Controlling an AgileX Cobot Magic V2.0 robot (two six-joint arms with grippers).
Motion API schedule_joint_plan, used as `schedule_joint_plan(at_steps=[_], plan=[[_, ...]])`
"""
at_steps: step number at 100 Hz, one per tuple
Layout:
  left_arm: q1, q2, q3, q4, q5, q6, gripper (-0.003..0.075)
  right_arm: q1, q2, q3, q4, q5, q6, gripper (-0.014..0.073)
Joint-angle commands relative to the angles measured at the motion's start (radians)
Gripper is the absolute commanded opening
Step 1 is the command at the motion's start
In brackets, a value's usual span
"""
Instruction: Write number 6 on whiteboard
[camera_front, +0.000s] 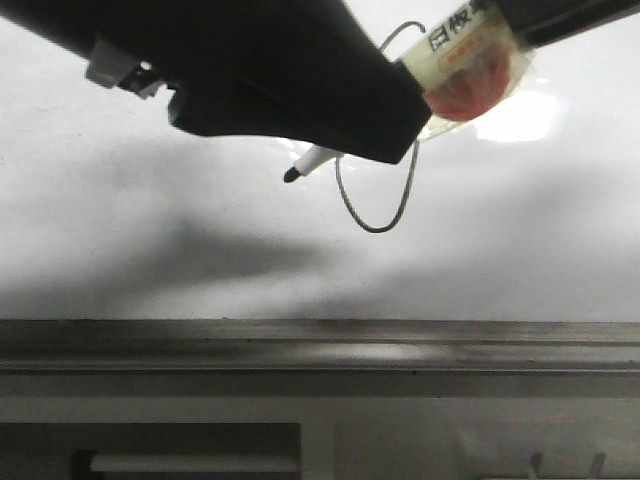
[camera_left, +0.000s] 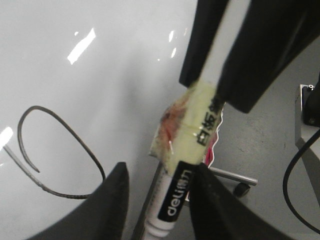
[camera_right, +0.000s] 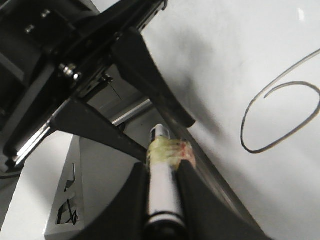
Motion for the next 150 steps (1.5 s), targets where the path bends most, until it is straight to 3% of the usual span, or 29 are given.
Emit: schedule_joint_plan(at_steps=[1, 25, 38, 42, 49, 64, 71, 92, 106, 121, 150], plan=[[-0.006, -0.012, -0.035, -0.003, -0.038, 0.004, 0.0156, -0.006, -0.006, -0.033, 0.05, 0.002, -0.002, -0.0053], [-0.006, 0.002, -0.035, 0.001, -0.046, 0.004, 0.0122, -0.006, -0.006, -0.033, 0.05, 0.002, -0.002, -0.0053], [-0.006, 0.002, -0.035, 0.001, -0.053, 0.004, -0.002, -0.006, -0.006, -0.033, 0.05, -0.003, -0.002, -0.0049], [-0.006, 0.002, -0.035, 0.001, -0.055, 0.004, -0.002, -0.006, -0.006, -0.033, 0.05, -0.003, -0.002, -0.0032], [-0.006, 0.002, -0.035, 0.0, -0.055, 0.004, -0.002, -0.006, -0.006, -0.033, 0.05, -0.003, -0.002, 0.0039], [-0.006, -0.017, -0.035, -0.002, -0.078, -0.006, -0.002, -0.006, -0.006, -0.033, 0.05, -0.021, 0.012, 0.0308], [-0.006, -0.041, -0.035, -0.002, -0.109, -0.029, -0.002, -0.006, -0.017, -0.033, 0.05, -0.034, 0.017, 0.0387], [0.004, -0.165, 0.018, -0.052, -0.274, -0.141, -0.002, -0.058, -0.125, -0.031, -0.008, -0.077, 0.054, 0.0384], [0.011, -0.252, 0.105, -0.277, -0.404, -0.151, -0.002, -0.09, -0.201, -0.013, -0.147, -0.078, 0.15, 0.0384], [0.011, -0.28, 0.183, -0.516, -0.523, -0.151, -0.002, -0.099, -0.244, 0.041, -0.167, -0.088, 0.185, 0.0384], [0.011, -0.15, 0.156, -0.534, -0.534, -0.153, -0.002, -0.099, -0.247, 0.069, -0.165, -0.099, 0.193, 0.0384]])
